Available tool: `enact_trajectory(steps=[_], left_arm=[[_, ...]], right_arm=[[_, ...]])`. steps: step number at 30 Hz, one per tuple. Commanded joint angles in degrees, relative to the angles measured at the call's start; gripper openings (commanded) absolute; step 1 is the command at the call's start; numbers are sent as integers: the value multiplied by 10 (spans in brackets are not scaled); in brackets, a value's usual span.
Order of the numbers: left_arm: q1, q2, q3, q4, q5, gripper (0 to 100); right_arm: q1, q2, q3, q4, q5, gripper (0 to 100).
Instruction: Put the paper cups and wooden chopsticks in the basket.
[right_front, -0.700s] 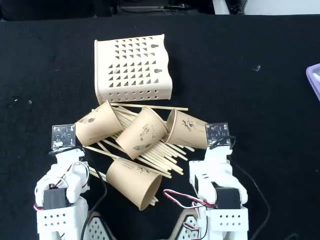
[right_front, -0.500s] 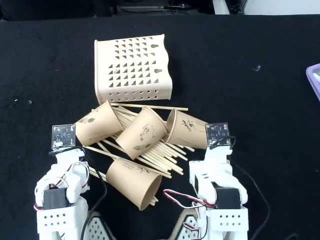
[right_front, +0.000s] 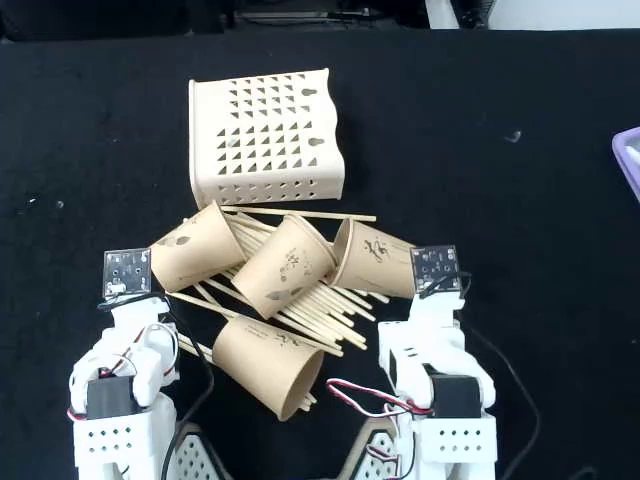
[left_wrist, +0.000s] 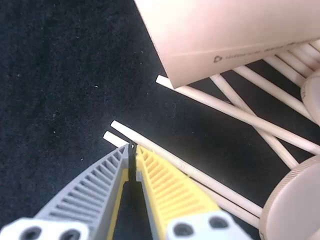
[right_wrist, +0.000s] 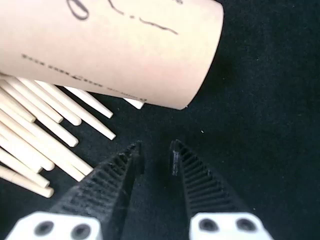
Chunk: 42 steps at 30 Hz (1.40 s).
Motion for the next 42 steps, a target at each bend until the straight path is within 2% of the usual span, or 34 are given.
enact_trajectory(steps=[1, 37, 42], left_arm=[[0, -4, 13, 2, -4, 33], [0, -4, 13, 2, -4, 33], [1, -4, 13, 2, -4, 33]], right_arm=[[11, -46, -3, 2, 4, 96], [11, -46, -3, 2, 4, 96], [-11, -46, -2, 2, 4, 96]])
